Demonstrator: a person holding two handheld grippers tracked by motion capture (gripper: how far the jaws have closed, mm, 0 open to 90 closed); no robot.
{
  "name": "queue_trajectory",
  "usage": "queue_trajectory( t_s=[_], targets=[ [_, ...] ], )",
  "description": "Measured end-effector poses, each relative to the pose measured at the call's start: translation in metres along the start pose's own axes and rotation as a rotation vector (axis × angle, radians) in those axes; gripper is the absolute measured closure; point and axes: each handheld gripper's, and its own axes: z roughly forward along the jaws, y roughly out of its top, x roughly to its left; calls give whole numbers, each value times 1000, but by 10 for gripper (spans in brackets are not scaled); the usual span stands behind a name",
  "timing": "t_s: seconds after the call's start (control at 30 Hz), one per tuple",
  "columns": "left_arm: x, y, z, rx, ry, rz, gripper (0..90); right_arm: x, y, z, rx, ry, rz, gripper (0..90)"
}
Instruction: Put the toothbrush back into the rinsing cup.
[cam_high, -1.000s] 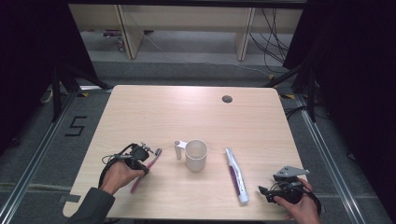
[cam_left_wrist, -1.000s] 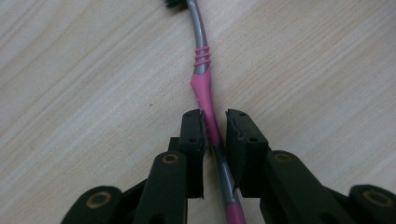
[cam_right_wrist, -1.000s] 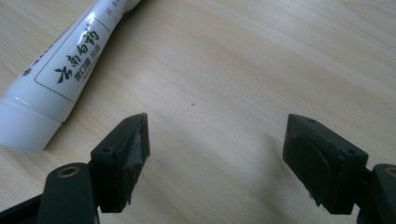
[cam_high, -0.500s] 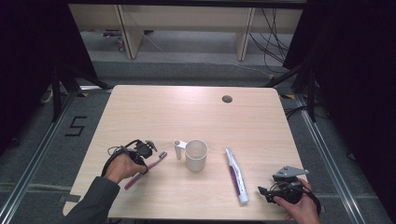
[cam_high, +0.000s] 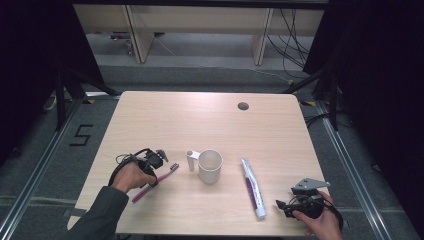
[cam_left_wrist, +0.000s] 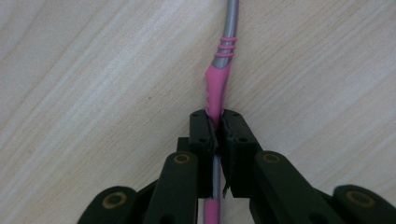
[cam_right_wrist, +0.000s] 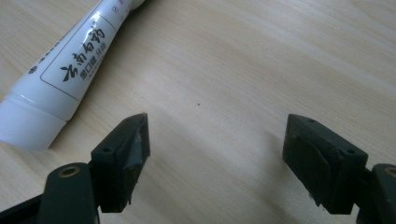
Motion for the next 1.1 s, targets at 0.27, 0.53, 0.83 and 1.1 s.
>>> queue_trajectory(
  t_s=[0.27,0.53,0.83,1.1],
  targets=[
    [4,-3,-10,-69,-1,52,835,-4,2,-2,22,3,-33,238],
    [13,-15,-31,-227,1,22,835,-5,2,-2,10,2,-38,238],
    [8,-25,-49,-487,-5,-20,835,-3,2,-4,23,2,7,240],
    [-3,-33,-52,-690,-44,-46,835,-3,1,-1,-6,-4,-4,240]
  ],
)
